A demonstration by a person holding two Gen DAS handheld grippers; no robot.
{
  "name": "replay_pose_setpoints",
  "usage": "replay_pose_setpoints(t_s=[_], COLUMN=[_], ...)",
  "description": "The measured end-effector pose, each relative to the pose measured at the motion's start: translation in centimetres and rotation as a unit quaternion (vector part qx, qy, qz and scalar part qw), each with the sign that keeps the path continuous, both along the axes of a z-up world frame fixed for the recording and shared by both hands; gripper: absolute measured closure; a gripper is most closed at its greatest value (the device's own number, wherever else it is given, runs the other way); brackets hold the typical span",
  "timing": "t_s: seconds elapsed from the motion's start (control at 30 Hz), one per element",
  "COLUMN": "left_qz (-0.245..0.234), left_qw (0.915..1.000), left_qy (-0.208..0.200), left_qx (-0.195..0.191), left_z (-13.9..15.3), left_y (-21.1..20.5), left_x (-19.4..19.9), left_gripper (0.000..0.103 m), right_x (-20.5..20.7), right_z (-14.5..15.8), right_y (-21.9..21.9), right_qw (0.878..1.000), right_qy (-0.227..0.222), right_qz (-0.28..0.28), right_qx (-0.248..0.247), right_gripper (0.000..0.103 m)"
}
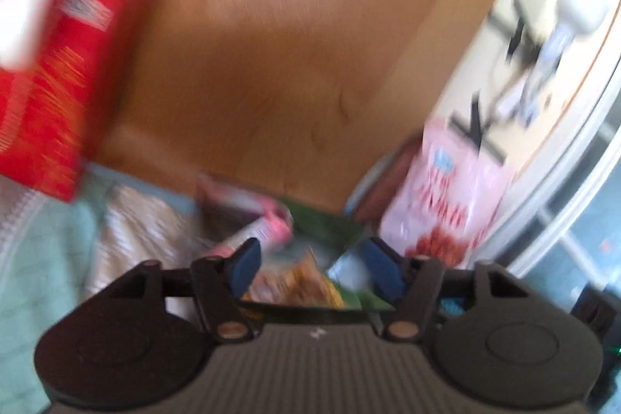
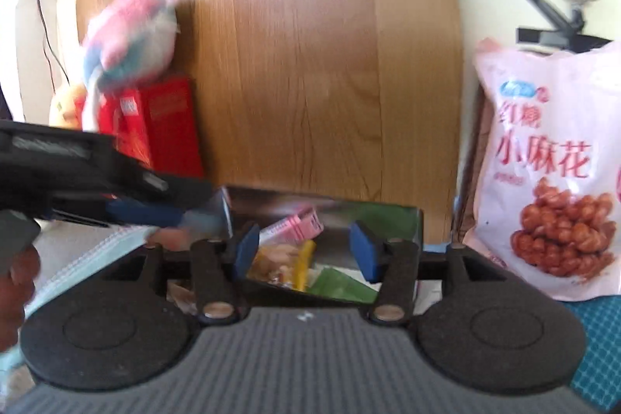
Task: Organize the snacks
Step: 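Grasp the white plastic cup with the right tool, drop it into the box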
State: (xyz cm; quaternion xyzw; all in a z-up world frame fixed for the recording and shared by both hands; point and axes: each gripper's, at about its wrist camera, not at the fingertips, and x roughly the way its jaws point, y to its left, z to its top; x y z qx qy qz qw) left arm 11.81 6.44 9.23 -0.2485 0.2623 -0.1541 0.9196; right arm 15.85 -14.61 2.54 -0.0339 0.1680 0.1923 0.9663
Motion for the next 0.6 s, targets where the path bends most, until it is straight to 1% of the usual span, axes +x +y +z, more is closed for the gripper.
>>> replay_pose_setpoints(t_s=[0.07,0.13,0.17,0.23,0.3,0.33,0.4,0.43,0.47,0.53,0.57,0.6], left_qz=[0.036,0.062,0.074,0.094,0.102,0.107,0.126,0.14,0.15,0.17,0.178,0.183], left_qw=[0.9992,0.9977,0.9968,0.9936,0.9909,0.9898,0.9877,0.9859,0.9834,0.9744,0.9695,0.9668], left_qy=[-0.016,-0.01,0.0,0.022,0.029,0.028,0.028,0.028,0.029,0.038,0.034,0.023], left_qx=[-0.013,-0.025,-0.031,-0.058,-0.083,-0.09,-0.088,-0.088,-0.098,-0.142,-0.166,-0.177], left_z=[0.2,-0.6,-1.3,-3.0,-4.5,-5.2,-6.5,-7.2,-7.9,-8.9,-9.0,-8.7], left_y=[3.0,5.5,6.3,7.6,8.4,8.5,9.0,9.4,10.0,11.4,12.3,13.1], left_x=[-2.4,-4.0,-4.6,-5.7,-6.8,-7.1,-7.8,-8.0,-8.0,-8.2,-8.5,-8.7], left_gripper=[0.037,0.038,0.038,0.04,0.042,0.043,0.044,0.044,0.045,0.049,0.05,0.05], right_x=[-1.7,-2.8,-3.0,-3.2,-3.3,-3.2,-2.7,-2.4,-2.1,-1.0,-0.2,0.4], right_z=[0.3,-0.2,-0.7,-1.9,-2.7,-2.9,-3.0,-2.9,-2.6,-2.2,-2.2,-2.3], right_y=[-0.5,0.2,1.0,3.5,6.7,8.4,11.4,13.0,14.3,16.6,17.7,18.4], right_qw=[0.999,0.996,0.993,0.988,0.985,0.984,0.978,0.971,0.963,0.942,0.926,0.91], right_qy=[0.005,0.038,0.058,0.087,0.089,0.084,0.068,0.056,0.046,0.038,0.045,0.051], right_qz=[0.023,0.072,0.093,0.122,0.147,0.156,0.181,0.195,0.207,0.237,0.258,0.273], right_qx=[0.027,0.047,0.047,0.03,0.0,-0.024,-0.082,-0.123,-0.164,-0.235,-0.272,-0.308], right_gripper=[0.048,0.048,0.048,0.048,0.049,0.05,0.054,0.054,0.054,0.054,0.054,0.053])
